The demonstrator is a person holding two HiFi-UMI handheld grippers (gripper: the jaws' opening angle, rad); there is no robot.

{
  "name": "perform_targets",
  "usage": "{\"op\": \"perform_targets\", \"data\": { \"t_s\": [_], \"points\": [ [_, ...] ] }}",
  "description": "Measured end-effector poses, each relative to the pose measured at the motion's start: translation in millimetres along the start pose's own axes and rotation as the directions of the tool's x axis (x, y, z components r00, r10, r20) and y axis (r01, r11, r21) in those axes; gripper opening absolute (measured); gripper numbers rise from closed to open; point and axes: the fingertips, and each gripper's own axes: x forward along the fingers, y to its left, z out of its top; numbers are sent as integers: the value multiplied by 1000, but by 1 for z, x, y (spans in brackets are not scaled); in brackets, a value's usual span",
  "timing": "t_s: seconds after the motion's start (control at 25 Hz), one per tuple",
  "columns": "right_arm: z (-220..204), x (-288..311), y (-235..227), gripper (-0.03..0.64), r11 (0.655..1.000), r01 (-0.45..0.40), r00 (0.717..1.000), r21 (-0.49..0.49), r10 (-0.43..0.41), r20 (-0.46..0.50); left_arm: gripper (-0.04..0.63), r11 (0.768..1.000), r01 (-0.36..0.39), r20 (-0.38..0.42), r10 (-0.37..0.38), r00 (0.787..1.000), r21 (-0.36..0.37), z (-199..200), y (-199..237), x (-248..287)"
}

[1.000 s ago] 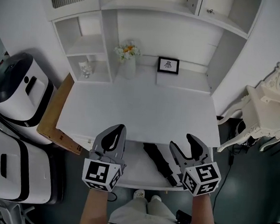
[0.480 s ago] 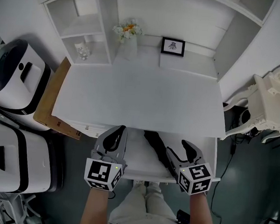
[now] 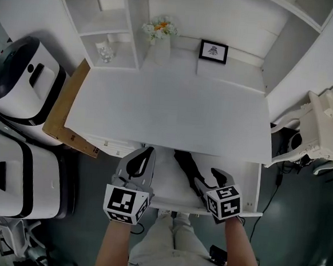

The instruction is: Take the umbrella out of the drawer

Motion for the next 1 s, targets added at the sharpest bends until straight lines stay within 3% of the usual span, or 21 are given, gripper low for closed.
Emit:
{"op": "perform_targets", "data": {
  "t_s": [0.24,0.52,1.0],
  "points": [
    [-29,41,4,262,999,-44,989,-13,42,-144,9,1000,-15,-9,15,1000,0,-3,5,0],
    [-62,87,-4,262,999,-42,955,-13,36,-294,9,1000,-28,-29,28,999,6,-9,16,6],
    [-101,130,-19,262,999,-14,895,-42,-6,-445,9,999,-49,-64,48,997,-21,-33,27,13]
  ]
}}
